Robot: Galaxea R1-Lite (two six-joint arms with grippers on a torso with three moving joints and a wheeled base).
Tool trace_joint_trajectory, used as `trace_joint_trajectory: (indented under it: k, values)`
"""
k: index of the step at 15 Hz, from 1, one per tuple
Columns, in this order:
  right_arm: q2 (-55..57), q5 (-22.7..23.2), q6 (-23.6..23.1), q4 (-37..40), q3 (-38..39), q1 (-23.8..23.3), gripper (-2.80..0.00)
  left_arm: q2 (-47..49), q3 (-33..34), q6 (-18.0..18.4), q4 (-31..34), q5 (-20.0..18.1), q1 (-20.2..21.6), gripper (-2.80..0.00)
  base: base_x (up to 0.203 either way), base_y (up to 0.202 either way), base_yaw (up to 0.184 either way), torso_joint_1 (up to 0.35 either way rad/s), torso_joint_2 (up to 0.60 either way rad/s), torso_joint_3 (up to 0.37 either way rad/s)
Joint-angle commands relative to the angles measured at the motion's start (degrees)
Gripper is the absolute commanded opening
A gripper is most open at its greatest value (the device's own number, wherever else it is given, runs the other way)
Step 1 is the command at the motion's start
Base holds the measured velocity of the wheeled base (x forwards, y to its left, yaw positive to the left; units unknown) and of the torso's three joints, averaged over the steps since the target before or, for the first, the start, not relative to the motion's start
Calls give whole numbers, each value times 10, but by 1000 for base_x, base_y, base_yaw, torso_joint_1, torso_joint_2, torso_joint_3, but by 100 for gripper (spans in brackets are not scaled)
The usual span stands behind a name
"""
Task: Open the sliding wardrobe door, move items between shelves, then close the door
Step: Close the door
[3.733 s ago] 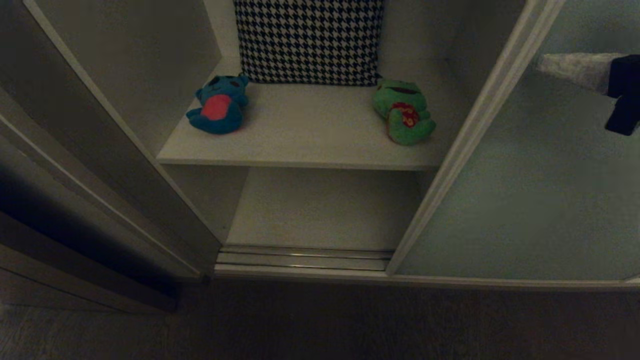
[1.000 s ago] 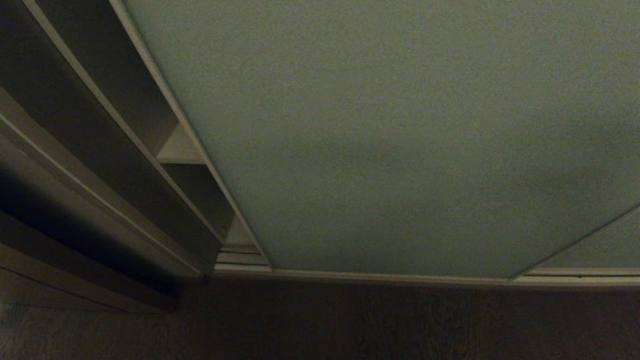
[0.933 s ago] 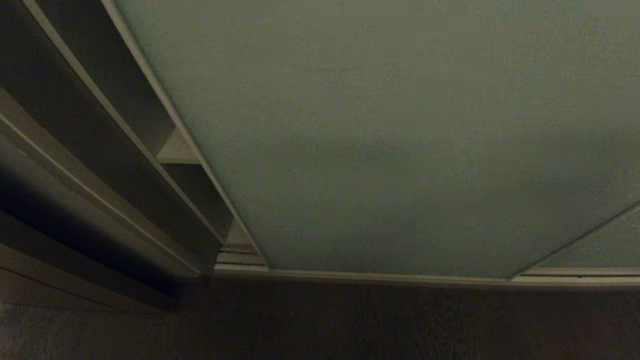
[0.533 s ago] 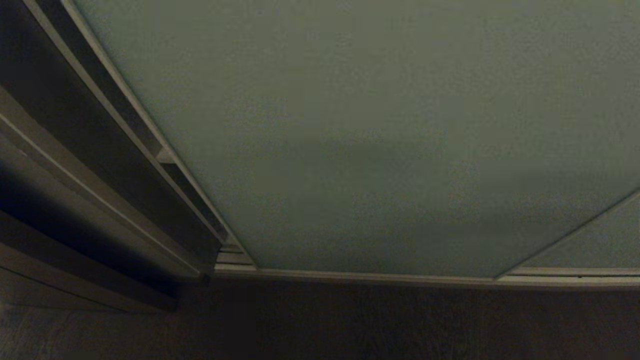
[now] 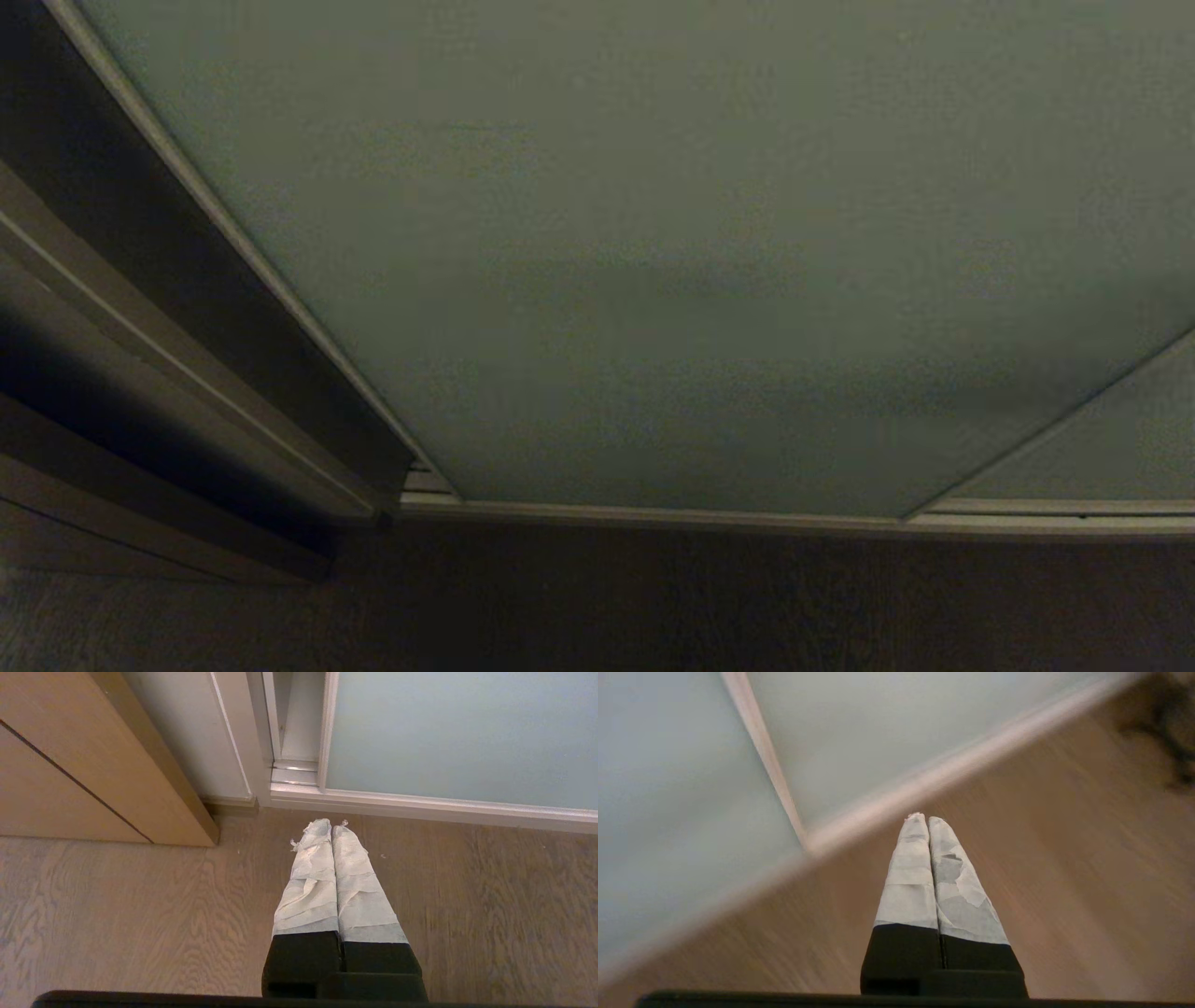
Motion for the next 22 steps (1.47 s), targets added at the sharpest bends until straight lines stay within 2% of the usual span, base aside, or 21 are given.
trace_joint_trajectory:
  k: [1,4,6,9,17,22]
  values:
    - [101,54,17,-59,-55,-4,-280,1,0,-1,0,0,0,-280,0,0,0,0,0,0]
    - [150,171,25,-163,-71,-3,-280,1,0,-1,0,0,0,-280,0,0,0,0,0,0]
    - [173,211,45,-186,-88,-3,-280,1,0,0,0,0,0,-280,0,0,0,0,0,0]
    - [198,248,88,-191,-117,-6,-280,1,0,-1,0,0,0,-280,0,0,0,0,0,0]
    - [241,328,91,-196,-144,1,-280,1,0,0,0,0,0,-280,0,0,0,0,0,0]
    - [277,332,94,-198,-180,16,-280,1,0,-1,0,0,0,-280,0,0,0,0,0,0]
